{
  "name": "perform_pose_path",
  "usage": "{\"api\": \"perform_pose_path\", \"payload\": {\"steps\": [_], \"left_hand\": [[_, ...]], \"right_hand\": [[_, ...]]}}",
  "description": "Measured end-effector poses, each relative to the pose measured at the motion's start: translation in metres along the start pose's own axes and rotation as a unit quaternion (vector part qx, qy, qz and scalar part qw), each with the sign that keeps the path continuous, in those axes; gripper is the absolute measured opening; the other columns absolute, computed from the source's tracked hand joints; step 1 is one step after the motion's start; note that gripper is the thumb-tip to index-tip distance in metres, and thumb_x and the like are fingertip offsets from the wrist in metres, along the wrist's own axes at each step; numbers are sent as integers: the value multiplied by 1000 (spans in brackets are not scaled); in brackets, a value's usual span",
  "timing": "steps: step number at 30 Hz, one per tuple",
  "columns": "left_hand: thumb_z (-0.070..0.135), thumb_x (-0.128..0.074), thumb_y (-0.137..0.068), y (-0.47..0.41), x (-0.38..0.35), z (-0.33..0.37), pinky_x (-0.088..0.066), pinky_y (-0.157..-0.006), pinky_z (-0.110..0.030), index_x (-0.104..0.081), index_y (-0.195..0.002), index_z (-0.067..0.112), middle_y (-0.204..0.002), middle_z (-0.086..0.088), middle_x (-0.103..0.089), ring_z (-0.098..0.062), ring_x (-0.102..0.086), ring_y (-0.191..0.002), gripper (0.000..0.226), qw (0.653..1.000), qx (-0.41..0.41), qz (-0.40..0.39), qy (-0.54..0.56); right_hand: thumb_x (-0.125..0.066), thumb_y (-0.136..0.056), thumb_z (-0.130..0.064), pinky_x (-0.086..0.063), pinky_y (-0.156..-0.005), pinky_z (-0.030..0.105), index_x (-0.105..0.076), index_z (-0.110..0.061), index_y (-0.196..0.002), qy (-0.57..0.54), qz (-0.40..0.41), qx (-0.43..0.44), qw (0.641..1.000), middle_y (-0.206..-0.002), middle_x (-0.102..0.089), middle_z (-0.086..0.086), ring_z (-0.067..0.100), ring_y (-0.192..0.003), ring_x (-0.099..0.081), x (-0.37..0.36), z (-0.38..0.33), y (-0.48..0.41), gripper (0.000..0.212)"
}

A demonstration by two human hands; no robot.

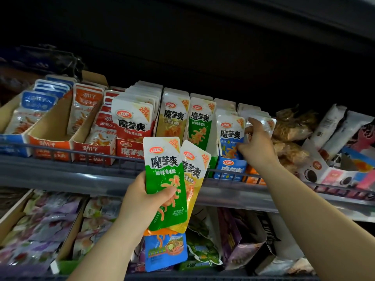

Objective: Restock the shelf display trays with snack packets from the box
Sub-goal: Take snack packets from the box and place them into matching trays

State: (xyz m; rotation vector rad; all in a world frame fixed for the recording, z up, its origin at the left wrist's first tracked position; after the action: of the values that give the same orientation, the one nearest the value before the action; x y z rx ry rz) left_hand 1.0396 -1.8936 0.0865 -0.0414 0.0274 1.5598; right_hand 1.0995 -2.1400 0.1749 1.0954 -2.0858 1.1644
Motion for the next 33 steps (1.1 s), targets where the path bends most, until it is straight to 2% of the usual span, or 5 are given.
{"api": "perform_pose_path", "payload": {"steps": [6, 13, 17, 25, 33], "left_hand": [[6, -67, -77, 0, 1, -2, -41, -55, -20, -55, -85, 23, -58, 16, -67, 4, -60, -49, 22, 1000, -1, -17, 17], [4, -68, -75, 0, 1, -3, -46, -60, -27, -56, -83, 23, -77, 4, -68, -13, -64, -70, 23, 996, 28, 4, 87], [4, -69, -75, 3, 2, -4, -48, -57, -27, -57, -84, 23, -79, 4, -68, -13, -65, -70, 24, 995, 27, 9, 99], [5, -66, -77, 4, 13, -4, -48, -50, -18, -58, -84, 23, -76, 7, -68, -4, -65, -61, 20, 993, 15, 17, 117], [6, -65, -75, 4, 24, -2, -53, -53, -21, -60, -90, 19, -78, 3, -71, -8, -68, -65, 21, 987, 8, -9, 160]], "right_hand": [[-57, -85, -7, -36, -105, 40, -39, -9, -132, -60, 83, -8, 995, -136, -40, 11, 26, -126, -37, 12, -6, 17, 50], [-60, -83, -4, -46, -68, 6, -50, -18, -107, -258, -1, 29, 966, -92, -48, -19, -1, -75, -50, -2, -48, 96, 30], [-65, -80, -12, -49, -72, 11, -46, -34, -95, -327, -113, -9, 938, -98, -53, -13, -8, -82, -54, -38, -55, 133, 33], [-77, -69, -15, -39, -106, 39, -28, -46, -117, -338, -117, -13, 934, -133, -40, -3, 14, -128, -41, -66, -75, 143, 75], [-71, -74, -5, -51, -88, 28, -28, -24, -134, -414, -137, -94, 895, -96, -65, -9, 5, -92, -63, -73, -85, 142, 77]]}}
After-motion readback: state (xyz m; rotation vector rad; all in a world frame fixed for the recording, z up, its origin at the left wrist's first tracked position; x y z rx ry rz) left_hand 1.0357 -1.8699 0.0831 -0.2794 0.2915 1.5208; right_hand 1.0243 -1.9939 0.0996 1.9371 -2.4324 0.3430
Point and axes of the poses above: each hand's wrist, its own y-axis away from the middle knuckle, its own x-axis out of the back of the hand, z = x × y, the point moved 5 cm from there along -y, towards the middle knuckle
